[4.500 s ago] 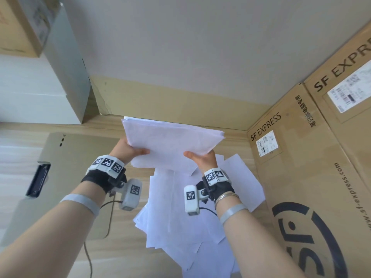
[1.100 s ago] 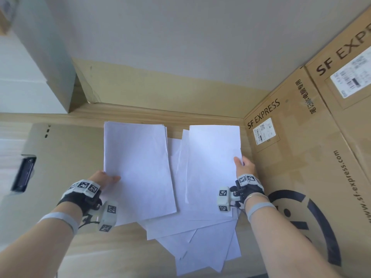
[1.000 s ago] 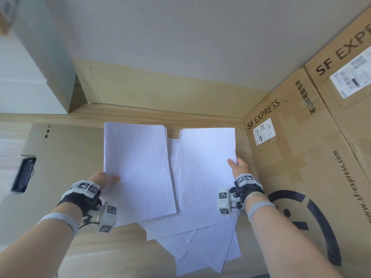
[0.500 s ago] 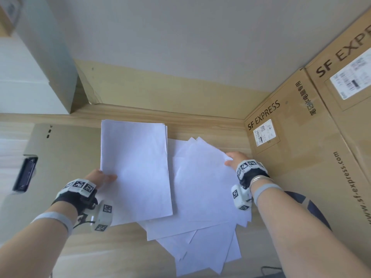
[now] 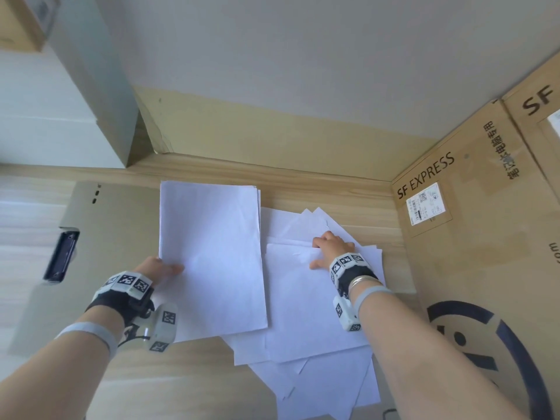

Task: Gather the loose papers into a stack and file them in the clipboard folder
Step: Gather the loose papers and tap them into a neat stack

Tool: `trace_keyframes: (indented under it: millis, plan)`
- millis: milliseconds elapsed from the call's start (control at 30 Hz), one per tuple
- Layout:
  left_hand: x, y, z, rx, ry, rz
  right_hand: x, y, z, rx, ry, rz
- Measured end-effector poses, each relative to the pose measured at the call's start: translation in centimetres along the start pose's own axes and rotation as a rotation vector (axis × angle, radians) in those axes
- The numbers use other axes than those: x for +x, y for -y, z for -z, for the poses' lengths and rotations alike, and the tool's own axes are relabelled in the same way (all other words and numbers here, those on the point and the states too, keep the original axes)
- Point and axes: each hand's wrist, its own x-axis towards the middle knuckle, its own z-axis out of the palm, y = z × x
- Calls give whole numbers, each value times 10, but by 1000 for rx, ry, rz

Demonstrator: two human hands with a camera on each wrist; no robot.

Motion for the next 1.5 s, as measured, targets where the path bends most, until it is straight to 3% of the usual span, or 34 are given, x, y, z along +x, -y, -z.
trace_keyframes:
  millis: [133,300,433,600,700,800,1100,1300,1400,1500]
  plan:
    - [-32,-23,-4,27,-11,0,-3,-8,7,110,-10,-10]
    - [-31,-29,-4,-16,-11,-19,-13,-34,22,234,-35,-132]
    - [-38,-37,-10,-51,9,-25,-29,-64,28,474,-192,-197]
    - [-40,-40,-12,-121,36,-31,-40,-99,36,778,-489,-285]
    - [-37,-38,-13,-101,22,-19,-42,-105,43,933,-571,-326]
    - [-38,-41,-19,-79,44,-37,-39,-89,45,1024,-524,-325]
    - [-56,-57,-38,-42,93,-57,-24,34,-2,951,-166,-244]
    - [-54,-54,-41,-122,103,-23,-22,66,-23,1113,-125,-163]
    - [-62,-55,-41,-384,226,-32,-23,65,-20,1115,-163,-146]
    - [-56,-55,-41,-318,276,-35,-29,64,-16,1131,-179,-127]
